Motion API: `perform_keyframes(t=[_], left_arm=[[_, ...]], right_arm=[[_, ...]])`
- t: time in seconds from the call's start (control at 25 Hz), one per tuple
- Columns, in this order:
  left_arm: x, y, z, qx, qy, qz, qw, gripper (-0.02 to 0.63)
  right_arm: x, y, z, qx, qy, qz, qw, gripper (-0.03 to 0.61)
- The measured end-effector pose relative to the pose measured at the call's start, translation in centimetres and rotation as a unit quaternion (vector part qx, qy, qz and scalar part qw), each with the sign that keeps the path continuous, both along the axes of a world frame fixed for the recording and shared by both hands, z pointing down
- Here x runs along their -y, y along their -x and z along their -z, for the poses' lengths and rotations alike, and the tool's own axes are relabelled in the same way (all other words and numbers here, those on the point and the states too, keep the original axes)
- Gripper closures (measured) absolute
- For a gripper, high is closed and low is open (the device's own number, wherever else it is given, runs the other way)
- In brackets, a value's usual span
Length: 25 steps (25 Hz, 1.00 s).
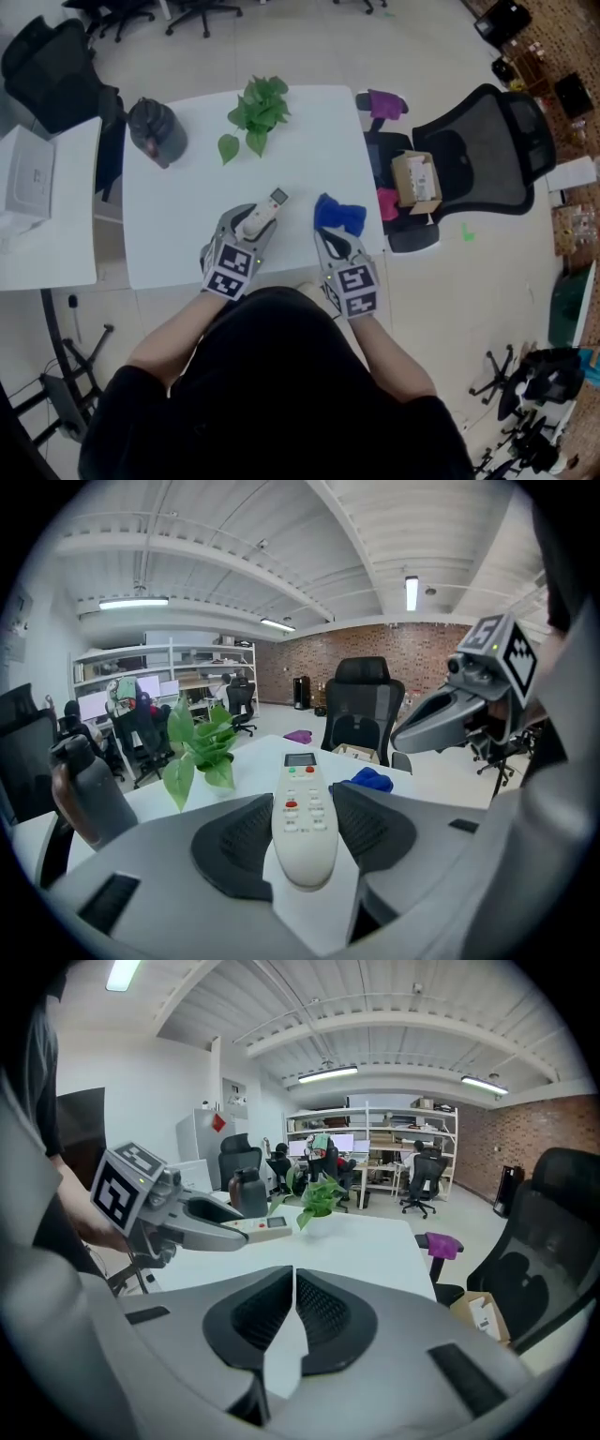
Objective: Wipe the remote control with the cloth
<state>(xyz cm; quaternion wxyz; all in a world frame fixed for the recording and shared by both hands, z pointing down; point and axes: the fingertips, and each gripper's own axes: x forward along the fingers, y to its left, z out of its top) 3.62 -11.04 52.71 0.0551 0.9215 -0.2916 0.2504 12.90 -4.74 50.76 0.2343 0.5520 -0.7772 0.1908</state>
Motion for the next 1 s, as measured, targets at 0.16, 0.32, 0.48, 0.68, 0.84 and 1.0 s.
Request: perform_keyframes(t=[0.16,0.32,0.48,0.68,0.84,1.0], left_arm=[[-0.5,1.0,0.3,0.001,-0.004,0.007,1.0,0.41],[-0.5,1.6,0.6,0.006,-0.016,0.008,0.9998,0.41],[-0.5,1.8,1.2,0.008,-0.019,0.012,0.9997,0.41],[-0.7,1.7,1.9,0.01,-0.03,0.01,0.9995,0.41],[-0.7,2.2,2.2,0.016,-0.034,0.017,0.9991,0.41],[-0.9,2.6,2.3,0.019,-0.035,0.025,0.9989,0.41]], right_arm=[[0.0,-0.6,-2.5,-0.023,0.024,0.01,0.999,0.561],[0.7,-1.7,-5.5,-0.053,0.056,0.025,0.997,0.512],[2.3,-4.6,-8.9,-0.103,0.087,0.035,0.99,0.394],[3.9,-7.7,-13.8,-0.159,0.138,0.07,0.975,0.287],[4.7,-9.0,-16.5,-0.17,0.179,0.098,0.964,0.259],[4.5,-9.8,-18.6,-0.162,0.228,0.12,0.953,0.259]])
